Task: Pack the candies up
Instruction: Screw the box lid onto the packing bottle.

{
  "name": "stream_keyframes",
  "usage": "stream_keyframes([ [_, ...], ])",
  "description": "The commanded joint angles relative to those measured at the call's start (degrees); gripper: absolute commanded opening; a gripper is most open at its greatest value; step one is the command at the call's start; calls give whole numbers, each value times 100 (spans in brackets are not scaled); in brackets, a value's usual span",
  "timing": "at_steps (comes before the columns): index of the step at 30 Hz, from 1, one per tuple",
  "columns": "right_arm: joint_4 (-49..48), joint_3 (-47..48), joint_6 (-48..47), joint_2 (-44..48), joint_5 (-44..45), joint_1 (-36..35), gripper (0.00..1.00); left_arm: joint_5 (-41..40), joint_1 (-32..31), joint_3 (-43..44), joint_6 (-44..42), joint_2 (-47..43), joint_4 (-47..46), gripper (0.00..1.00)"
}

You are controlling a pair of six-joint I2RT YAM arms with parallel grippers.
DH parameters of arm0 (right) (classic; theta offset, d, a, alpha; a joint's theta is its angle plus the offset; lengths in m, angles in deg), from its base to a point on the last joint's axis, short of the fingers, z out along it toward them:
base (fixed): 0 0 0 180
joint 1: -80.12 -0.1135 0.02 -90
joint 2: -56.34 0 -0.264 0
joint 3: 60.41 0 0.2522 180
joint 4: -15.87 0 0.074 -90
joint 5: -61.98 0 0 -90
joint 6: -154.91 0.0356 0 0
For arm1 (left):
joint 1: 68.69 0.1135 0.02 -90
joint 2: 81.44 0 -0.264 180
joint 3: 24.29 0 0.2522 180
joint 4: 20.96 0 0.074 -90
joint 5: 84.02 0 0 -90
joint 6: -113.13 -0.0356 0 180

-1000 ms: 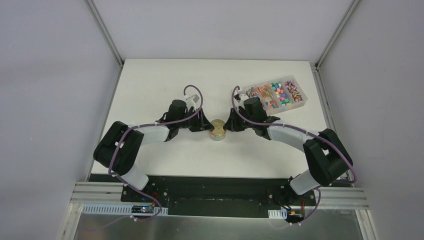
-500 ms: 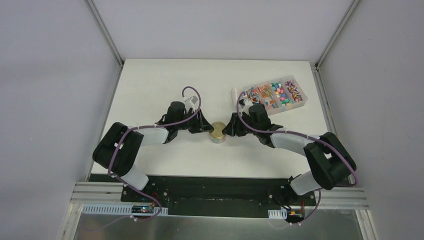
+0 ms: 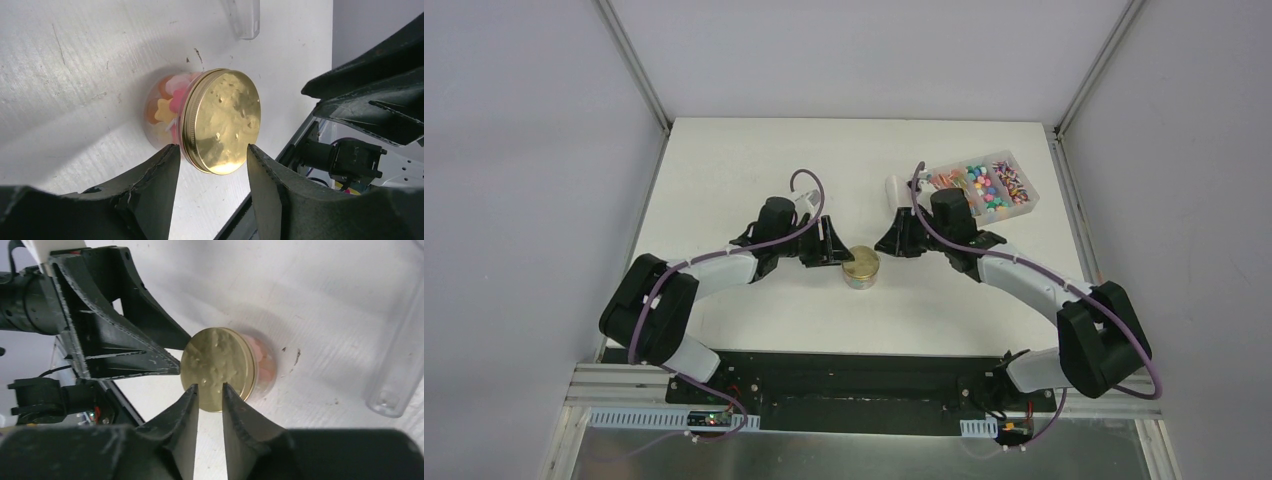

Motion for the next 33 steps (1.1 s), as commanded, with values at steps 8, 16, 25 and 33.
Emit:
stream_keyframes([
  [8, -994, -574, 625, -312, -464, -277, 9, -90, -197, -147, -186, 343, -153, 43],
  [16, -1480, -1246, 797, -769, -274, -277, 8, -539, -204, -503, -305, 296, -168, 29],
  [25, -799, -384, 576, -24, -411, -262, 14, -414, -189, 261, -369, -229, 292, 38],
  [33, -693, -449, 561, 308, -361, -281, 16, -230, -197, 495, -439, -222, 426, 44],
])
